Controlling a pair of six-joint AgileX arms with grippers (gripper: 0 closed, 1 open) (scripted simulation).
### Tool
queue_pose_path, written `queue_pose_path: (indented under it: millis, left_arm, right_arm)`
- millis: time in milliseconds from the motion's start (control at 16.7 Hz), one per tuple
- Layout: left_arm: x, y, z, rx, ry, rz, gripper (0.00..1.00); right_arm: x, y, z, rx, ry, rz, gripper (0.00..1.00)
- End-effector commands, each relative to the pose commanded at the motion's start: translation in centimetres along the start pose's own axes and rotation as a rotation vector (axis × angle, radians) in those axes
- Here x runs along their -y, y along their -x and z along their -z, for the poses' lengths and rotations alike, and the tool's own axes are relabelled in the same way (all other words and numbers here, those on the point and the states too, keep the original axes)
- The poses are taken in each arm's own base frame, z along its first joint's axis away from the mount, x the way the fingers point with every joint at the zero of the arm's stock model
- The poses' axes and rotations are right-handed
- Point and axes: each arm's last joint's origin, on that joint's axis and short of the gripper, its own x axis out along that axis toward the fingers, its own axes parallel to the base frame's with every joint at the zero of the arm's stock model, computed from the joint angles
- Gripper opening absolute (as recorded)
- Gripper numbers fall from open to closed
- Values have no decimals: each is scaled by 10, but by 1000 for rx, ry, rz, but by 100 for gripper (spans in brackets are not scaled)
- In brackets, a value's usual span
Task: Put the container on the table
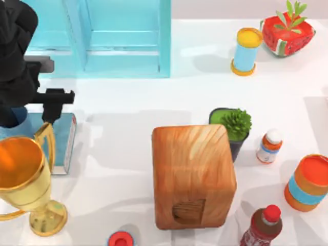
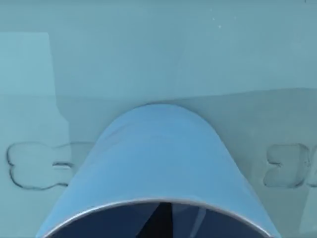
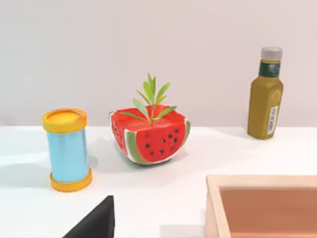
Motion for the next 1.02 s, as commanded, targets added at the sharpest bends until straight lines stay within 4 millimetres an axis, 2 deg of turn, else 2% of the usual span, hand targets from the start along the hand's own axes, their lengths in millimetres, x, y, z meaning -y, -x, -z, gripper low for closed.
queue_pose_path:
  millis: [360, 1020]
  left_arm:
    - [0, 0, 0, 0, 0, 0, 2]
    - [1, 4, 0, -1, -2, 0, 0]
  right_arm:
    - [0, 0, 0, 0, 0, 0, 100]
    - [0, 0, 0, 0, 0, 0, 100]
